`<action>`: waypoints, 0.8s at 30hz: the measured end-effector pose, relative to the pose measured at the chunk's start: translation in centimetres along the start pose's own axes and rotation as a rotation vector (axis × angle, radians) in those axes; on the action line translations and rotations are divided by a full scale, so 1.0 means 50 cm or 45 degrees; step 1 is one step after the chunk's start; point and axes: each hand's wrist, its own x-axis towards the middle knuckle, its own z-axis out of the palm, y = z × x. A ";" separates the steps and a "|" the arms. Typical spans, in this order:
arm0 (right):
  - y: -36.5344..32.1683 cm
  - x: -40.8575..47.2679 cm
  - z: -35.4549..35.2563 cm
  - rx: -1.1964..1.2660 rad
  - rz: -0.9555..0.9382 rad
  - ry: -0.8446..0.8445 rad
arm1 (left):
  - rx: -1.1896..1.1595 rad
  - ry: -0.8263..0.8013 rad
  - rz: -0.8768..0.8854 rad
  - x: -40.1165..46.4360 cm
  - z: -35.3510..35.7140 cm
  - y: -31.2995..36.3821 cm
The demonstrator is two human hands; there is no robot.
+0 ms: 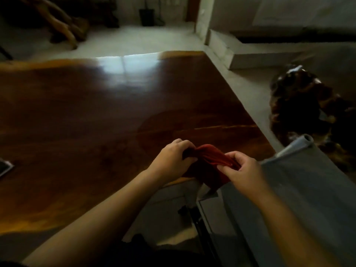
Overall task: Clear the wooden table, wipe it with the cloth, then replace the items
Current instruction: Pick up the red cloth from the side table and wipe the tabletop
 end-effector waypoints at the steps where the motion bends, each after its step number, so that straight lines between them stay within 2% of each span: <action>1: -0.014 0.014 0.021 -0.017 -0.006 -0.040 | -0.005 0.002 -0.034 -0.005 -0.017 -0.022; 12: -0.118 0.179 0.330 -0.079 0.093 -0.468 | -0.093 0.002 -0.389 -0.054 -0.186 -0.322; 24: -0.120 0.386 0.454 -0.225 0.170 -0.650 | -0.117 0.051 -0.694 0.041 -0.212 -0.440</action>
